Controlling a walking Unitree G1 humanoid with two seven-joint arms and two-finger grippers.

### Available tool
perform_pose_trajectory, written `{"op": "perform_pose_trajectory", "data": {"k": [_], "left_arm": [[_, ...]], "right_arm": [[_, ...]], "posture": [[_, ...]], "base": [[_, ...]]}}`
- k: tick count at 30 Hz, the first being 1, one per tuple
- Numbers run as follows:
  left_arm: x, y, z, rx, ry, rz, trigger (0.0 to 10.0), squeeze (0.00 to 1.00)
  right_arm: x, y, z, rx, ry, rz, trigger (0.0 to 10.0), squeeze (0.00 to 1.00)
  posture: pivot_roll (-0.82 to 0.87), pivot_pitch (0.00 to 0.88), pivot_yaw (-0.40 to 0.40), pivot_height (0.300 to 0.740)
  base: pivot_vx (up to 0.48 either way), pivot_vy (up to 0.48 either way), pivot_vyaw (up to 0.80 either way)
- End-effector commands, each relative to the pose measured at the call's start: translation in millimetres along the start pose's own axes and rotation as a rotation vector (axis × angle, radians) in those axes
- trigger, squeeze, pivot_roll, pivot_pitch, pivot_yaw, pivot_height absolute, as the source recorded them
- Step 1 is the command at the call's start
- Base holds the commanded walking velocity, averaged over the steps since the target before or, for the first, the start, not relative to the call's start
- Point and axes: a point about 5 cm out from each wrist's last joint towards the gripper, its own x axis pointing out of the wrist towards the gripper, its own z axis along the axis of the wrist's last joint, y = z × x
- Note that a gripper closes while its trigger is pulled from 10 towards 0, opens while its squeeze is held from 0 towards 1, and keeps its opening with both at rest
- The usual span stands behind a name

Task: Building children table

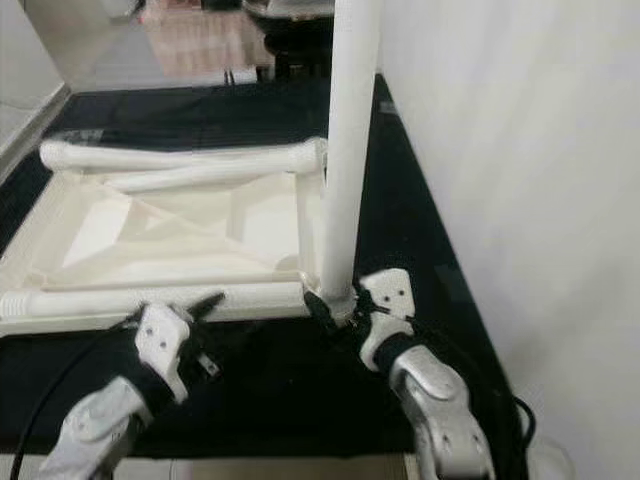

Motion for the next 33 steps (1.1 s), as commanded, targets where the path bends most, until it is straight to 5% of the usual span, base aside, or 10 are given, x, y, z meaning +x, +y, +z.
{"op": "perform_pose_trajectory", "data": {"k": [1, 10, 13, 14, 16, 17, 26, 29, 33], "left_arm": [[-3.6, 5.0, -5.9, 0.017, 0.039, 0.053, 10.0, 0.00], [-4.9, 13.0, -7.1, 0.069, 0.070, 0.126, 10.0, 0.00], [-5.2, 13.7, -6.6, 0.149, 0.082, 0.158, 10.0, 0.00], [-5.0, 13.9, -6.1, 0.178, 0.084, 0.172, 10.0, 0.00], [-5.0, 13.9, -6.1, 0.178, 0.084, 0.172, 10.0, 0.00], [-4.6, 13.8, -6.1, 0.190, 0.086, 0.178, 10.0, 0.00], [2.5, 3.9, -5.4, 0.083, 0.078, 0.059, 10.0, 0.00], [0.4, -8.7, -2.1, -0.047, 0.057, -0.085, 10.0, 0.00], [0.0, -10.3, -1.2, -0.036, 0.055, -0.110, 10.0, 0.00]], "right_arm": [[-8.9, 4.2, 5.2, 0.005, -0.037, 0.031, 10.0, 1.00], [-22.8, 4.8, 0.6, 0.034, -0.051, 0.004, 10.0, 1.00], [-21.4, 9.3, -1.9, 0.057, -0.059, -0.007, 10.0, 0.99], [-21.0, 11.8, -2.1, 0.064, -0.063, 0.004, 10.0, 0.53], [-21.0, 11.8, -2.1, 0.064, -0.063, 0.004, 10.0, 0.53], [-20.9, 12.9, -1.7, 0.072, -0.070, 0.014, 10.0, 0.00], [-10.5, 11.6, 7.1, 0.018, -0.091, 0.140, 10.0, 0.00], [-4.9, 5.8, 9.2, -0.122, -0.012, 0.364, 10.0, 0.00], [-0.9, -8.9, 13.2, -0.190, 0.019, 0.389, 10.0, 0.00]], "posture": [[-0.08, 0.160, 0.038, 0.740], [-0.09, 0.158, 0.047, 0.740], [-0.09, 0.154, 0.048, 0.740], [-0.09, 0.154, 0.048, 0.740], [-0.09, 0.154, 0.048, 0.740], [-0.09, 0.154, 0.046, 0.740], [-0.09, 0.152, 0.054, 0.740], [-0.09, 0.150, 0.056, 0.740], [-0.08, 0.149, 0.058, 0.740]], "base": [[0.000, 0.000, 0.00], [0.000, 0.000, 0.00], [0.000, 0.000, 0.00], [0.000, 0.000, 0.00], [0.000, 0.000, 0.00], [0.000, 0.000, 0.00], [0.000, 0.000, 0.00], [0.000, 0.000, 0.00], [0.000, 0.000, 0.00]]}}
